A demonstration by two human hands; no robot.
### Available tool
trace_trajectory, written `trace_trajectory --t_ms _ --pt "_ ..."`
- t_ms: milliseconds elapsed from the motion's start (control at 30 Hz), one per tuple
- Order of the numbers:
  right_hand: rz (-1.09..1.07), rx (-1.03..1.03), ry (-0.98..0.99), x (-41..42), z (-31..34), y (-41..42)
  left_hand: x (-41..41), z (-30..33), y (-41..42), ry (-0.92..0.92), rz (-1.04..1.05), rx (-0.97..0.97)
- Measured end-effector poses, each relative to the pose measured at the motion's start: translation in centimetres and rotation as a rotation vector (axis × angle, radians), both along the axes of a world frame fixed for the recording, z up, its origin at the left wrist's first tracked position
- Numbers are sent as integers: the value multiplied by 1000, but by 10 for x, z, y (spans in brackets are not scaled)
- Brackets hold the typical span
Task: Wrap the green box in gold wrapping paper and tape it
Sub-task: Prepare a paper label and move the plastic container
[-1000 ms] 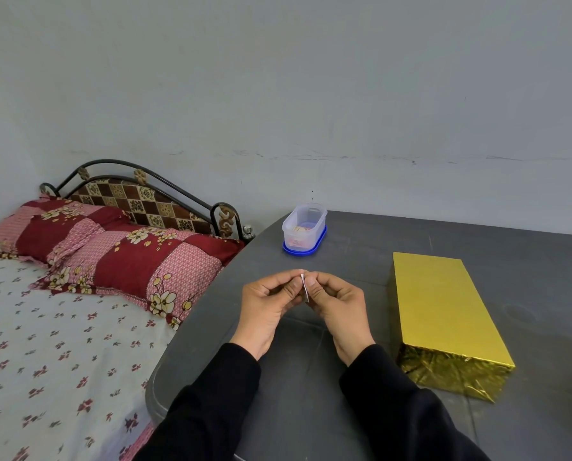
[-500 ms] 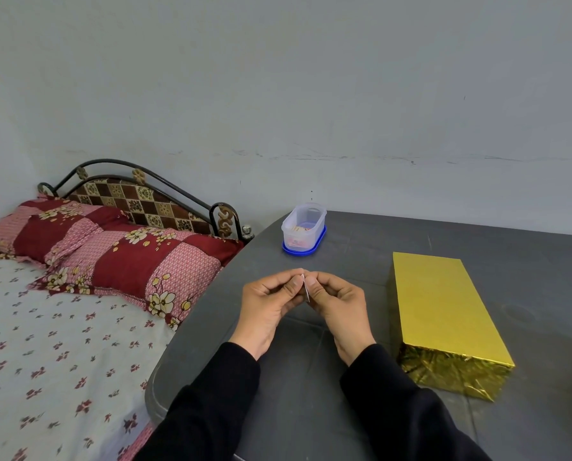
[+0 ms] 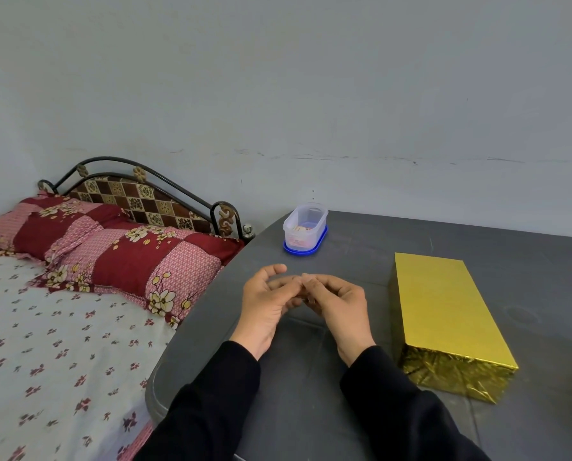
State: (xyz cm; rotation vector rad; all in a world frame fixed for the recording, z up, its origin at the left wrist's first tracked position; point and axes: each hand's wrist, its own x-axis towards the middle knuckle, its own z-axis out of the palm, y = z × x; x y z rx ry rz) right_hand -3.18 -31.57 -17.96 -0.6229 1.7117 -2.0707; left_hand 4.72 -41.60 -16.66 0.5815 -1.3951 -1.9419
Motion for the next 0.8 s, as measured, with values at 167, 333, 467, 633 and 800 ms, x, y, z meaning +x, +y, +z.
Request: trace_trajectory --t_ms 167,333,467,633,800 --pt "-109 51 -76 -5 -1 -4 -1 2 -1 29 -25 78" --pt "-310 129 -144 -12 2 -3 8 4 -11 298 -49 421" --pt "-390 234 -55 -14 2 1 16 3 -20 551 -49 583" --pt "-265 611 330 -8 7 -1 14 3 -17 480 31 538" --pt "-183 555 447 17 21 9 12 6 -4 264 130 327"
